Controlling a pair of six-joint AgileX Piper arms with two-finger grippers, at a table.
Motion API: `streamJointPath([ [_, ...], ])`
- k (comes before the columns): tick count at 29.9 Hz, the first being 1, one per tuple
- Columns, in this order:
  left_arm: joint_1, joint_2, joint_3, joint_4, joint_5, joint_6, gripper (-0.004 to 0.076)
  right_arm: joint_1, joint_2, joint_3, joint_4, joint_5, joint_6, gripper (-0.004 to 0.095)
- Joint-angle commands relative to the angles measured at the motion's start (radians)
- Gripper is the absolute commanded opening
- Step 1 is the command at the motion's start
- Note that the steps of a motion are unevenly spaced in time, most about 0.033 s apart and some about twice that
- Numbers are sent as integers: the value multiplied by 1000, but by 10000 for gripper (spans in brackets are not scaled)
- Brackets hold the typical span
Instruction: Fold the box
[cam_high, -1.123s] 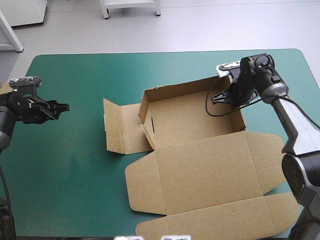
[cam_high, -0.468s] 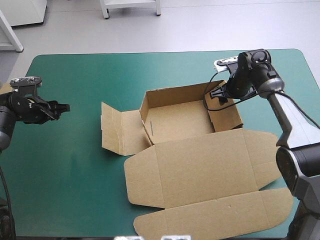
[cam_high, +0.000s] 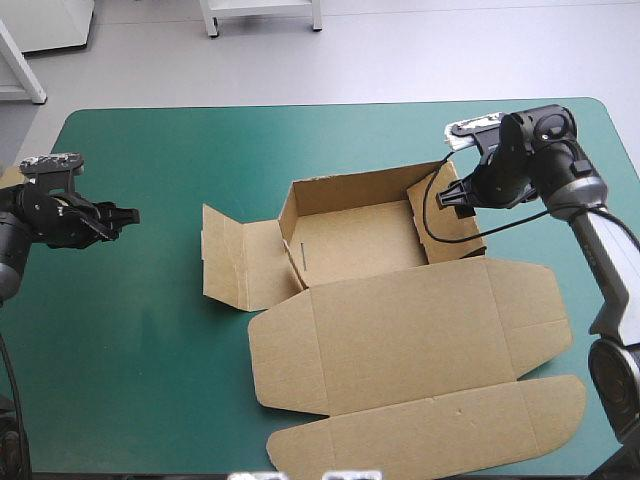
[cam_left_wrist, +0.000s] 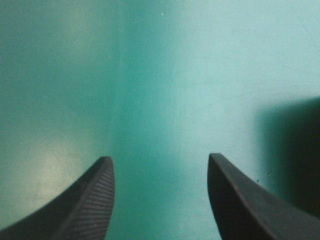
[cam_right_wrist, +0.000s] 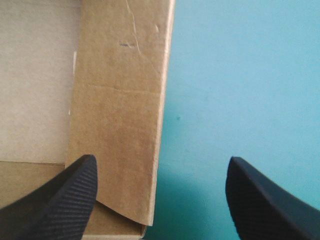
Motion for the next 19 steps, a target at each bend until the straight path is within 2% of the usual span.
streamJointPath([
  [1, 1, -37, -27, -11, -33, 4, 402, 7, -50, 12, -22, -105, 6, 671],
  [6, 1, -37, -27, -14, -33, 4, 402, 7, -15, 10, -8, -196, 9, 671],
  [13, 1, -37, -27, -14, -31, 4, 402, 7, 80, 10, 4, -209, 2, 657],
  [16, 1, -37, -27, -15, -23, 4, 402, 7, 120, 10, 7, -213, 2, 570],
  [19, 1, -37, -27, -13, -23, 4, 402, 7, 142, 8, 7, -221, 11, 387],
])
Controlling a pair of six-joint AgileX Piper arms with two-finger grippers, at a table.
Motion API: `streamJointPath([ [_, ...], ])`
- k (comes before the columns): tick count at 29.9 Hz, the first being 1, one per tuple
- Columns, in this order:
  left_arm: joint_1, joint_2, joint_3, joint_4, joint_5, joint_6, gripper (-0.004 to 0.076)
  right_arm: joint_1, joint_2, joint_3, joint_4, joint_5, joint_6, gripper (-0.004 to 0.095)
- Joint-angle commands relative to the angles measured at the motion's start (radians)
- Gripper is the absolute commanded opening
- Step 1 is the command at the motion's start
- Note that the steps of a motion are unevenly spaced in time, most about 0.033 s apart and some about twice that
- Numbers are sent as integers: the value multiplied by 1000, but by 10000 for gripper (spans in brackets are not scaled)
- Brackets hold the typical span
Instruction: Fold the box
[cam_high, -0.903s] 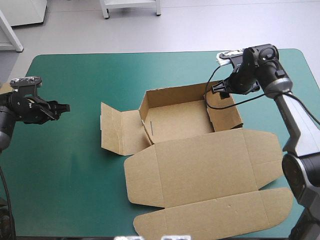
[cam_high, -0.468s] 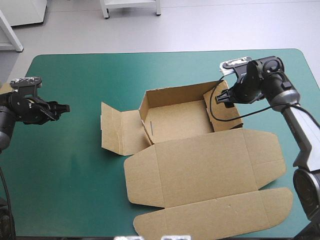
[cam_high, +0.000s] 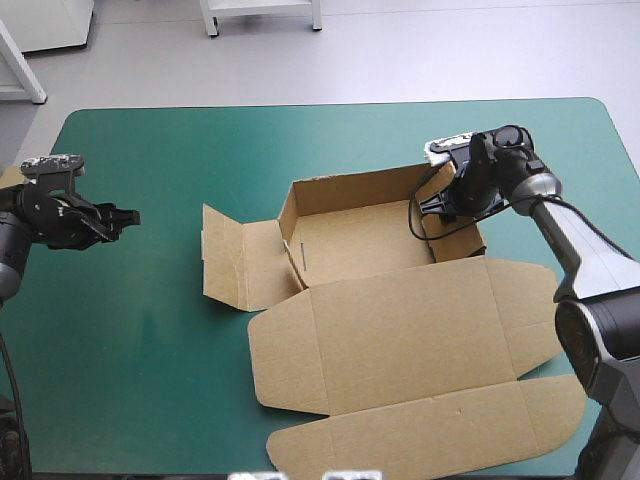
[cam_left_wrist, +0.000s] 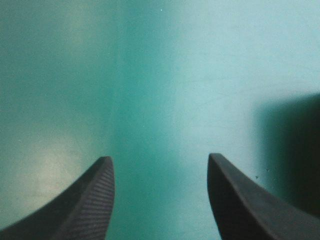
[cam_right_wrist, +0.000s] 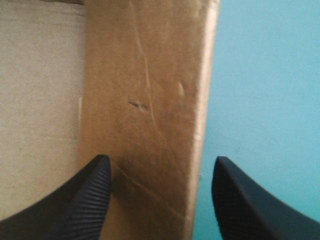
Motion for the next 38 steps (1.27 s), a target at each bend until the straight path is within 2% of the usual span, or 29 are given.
streamJointPath([
  [1, 1, -37, -27, -13, -35, 0, 402, -1, -32, -29, -4, -43, 3, 320],
  [4, 1, -37, -27, -13, -35, 0, 402, -1, -25, -29, -4, -65, 3, 25],
  [5, 1, -37, -27, -13, -35, 0, 402, -1, -25, -29, -6, -70, 3, -16],
  [10, 1, -37, -25, -11, -43, 0, 402, -3, -37, -38, -4, -93, 29, -19],
  [14, 1, -37, -18, -13, -105, 0, 402, -12, -81, -80, 11, -98, 41, -19],
  [23, 24, -24, 66, -17, -243, 0, 402, -139, -175, -205, 267, -82, -65, -19],
  [27, 32, 17, 66, -59, -255, 0, 402, -196, -209, -219, 437, -59, -143, -19],
  [31, 30, 78, 66, -84, -264, 13, 402, -231, -244, -219, 530, -37, -185, -19],
  [35, 30, 152, 66, -267, -271, 140, 402, -234, -265, -219, 564, -21, -215, -19],
  [38, 30, 192, 66, -525, -264, 302, 402, -232, -270, -219, 597, 10, -230, -19],
])
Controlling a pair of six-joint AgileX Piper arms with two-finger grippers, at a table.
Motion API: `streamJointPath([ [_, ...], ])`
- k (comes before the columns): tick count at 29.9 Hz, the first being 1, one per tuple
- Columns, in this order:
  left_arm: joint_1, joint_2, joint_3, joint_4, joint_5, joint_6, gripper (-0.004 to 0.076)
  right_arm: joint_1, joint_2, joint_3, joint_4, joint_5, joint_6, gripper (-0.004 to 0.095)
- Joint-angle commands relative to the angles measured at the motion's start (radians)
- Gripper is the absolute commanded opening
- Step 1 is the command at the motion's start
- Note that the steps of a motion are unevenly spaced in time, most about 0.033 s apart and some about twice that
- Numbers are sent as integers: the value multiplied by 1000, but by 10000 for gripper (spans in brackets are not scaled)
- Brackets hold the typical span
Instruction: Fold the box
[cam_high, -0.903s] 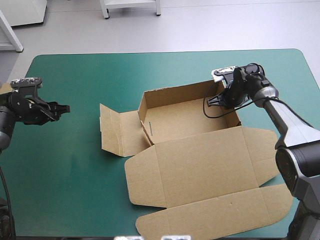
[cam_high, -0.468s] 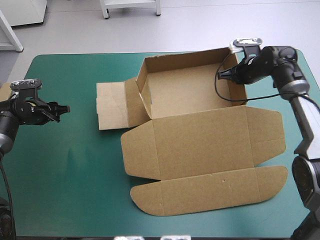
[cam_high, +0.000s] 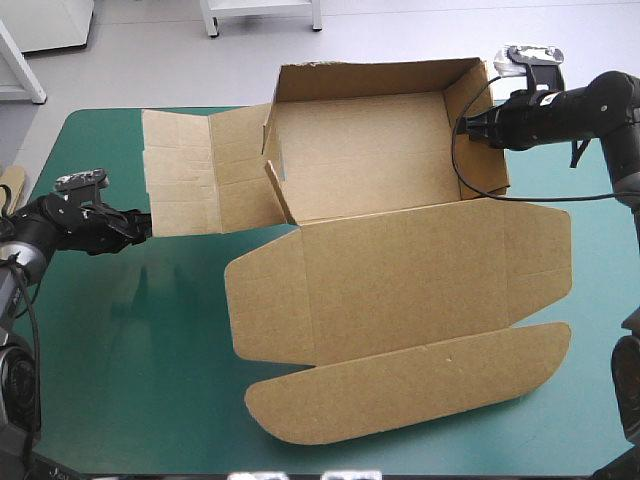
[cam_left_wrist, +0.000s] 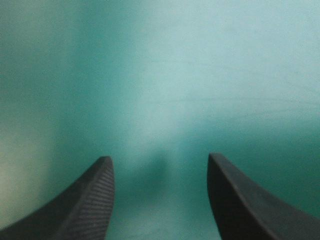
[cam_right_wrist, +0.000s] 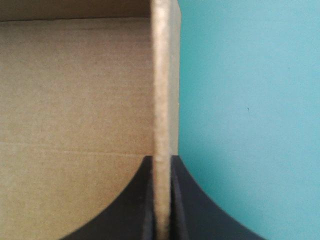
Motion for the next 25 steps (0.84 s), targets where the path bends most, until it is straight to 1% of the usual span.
streamJointPath([
  [1, 0, 2, -22, -332, -25, 201, 402, -6, -58, -34, 84, -14, -16, -19],
  [5, 0, 13, -22, -694, 67, 466, 402, -6, -50, -34, 86, -16, -16, -19],
  [8, -2, 15, -22, -948, 191, 625, 402, -6, -48, -34, 86, -32, -16, -19],
  [10, -4, 16, -22, -1076, 264, 690, 402, -6, -48, -34, 89, -41, -16, -19],
  [14, -27, 18, -22, -1241, 380, 753, 403, -6, -48, -34, 90, -57, -20, -19],
  [17, -67, 26, -22, -1297, 461, 775, 403, -6, -44, -34, 96, -69, -20, -19],
  [21, -120, 26, -22, -1356, 539, 799, 403, -6, -33, -34, 100, -73, -22, -19],
  [25, -129, 26, -22, -1439, 632, 802, 403, -6, -17, -34, 89, -75, -24, -19],
])
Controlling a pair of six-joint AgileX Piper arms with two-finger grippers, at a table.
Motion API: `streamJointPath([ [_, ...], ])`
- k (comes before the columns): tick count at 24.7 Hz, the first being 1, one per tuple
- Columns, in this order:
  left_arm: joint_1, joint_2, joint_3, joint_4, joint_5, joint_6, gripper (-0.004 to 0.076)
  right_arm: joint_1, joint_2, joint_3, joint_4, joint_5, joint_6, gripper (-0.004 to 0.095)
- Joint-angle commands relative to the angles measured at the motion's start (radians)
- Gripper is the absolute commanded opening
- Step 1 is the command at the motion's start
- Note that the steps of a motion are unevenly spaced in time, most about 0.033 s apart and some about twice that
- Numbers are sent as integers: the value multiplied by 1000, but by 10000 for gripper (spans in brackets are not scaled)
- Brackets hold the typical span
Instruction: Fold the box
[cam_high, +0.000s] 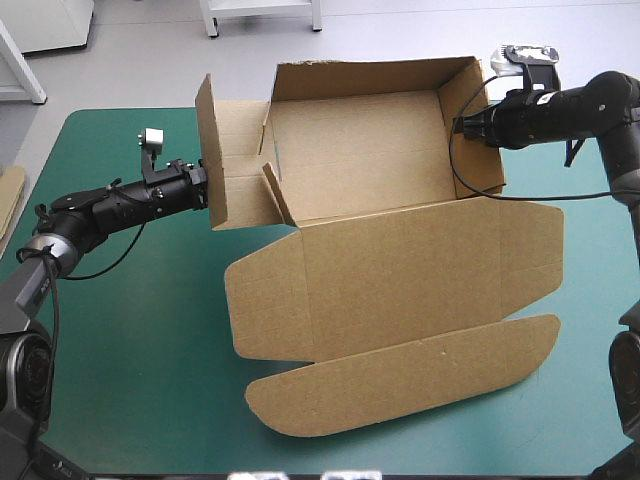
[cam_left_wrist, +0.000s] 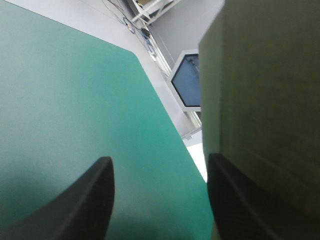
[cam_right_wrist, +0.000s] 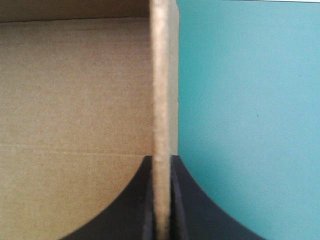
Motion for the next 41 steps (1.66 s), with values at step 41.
streamJointPath([
  [41, -254, -47, -460, 590, -185, -602, 465, 145, 95, -34, -185, -107, 196, -12],
])
